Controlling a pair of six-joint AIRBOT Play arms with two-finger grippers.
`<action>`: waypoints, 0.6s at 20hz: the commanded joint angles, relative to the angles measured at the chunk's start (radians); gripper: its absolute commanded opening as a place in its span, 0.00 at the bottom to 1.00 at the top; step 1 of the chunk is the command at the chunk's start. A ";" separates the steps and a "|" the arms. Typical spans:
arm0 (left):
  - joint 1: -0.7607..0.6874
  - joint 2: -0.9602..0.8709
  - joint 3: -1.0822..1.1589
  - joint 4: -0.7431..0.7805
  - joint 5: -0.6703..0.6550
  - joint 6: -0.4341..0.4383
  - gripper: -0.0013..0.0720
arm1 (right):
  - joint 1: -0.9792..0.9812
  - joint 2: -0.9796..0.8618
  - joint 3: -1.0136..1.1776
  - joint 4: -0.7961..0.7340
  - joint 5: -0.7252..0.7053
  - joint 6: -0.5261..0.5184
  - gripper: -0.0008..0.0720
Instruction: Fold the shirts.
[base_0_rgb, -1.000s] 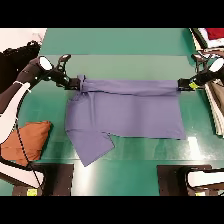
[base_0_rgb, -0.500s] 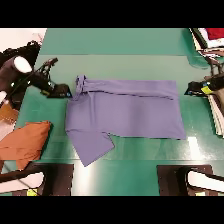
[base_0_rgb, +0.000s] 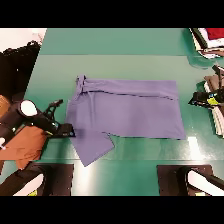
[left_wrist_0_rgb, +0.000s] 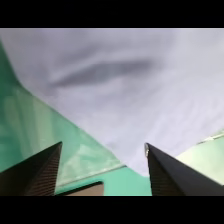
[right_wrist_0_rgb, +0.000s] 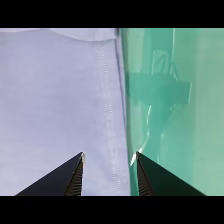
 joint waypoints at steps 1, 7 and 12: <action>-0.024 0.030 -0.115 -0.100 0.094 -0.019 0.83 | 0.001 0.012 -0.011 0.013 0.001 0.000 0.53; -0.024 0.028 -0.153 -0.195 0.234 0.007 0.83 | 0.002 0.012 -0.011 0.014 0.005 0.000 0.53; -0.024 0.028 -0.168 -0.193 0.191 0.007 0.82 | 0.002 0.012 -0.011 0.013 0.012 0.000 0.53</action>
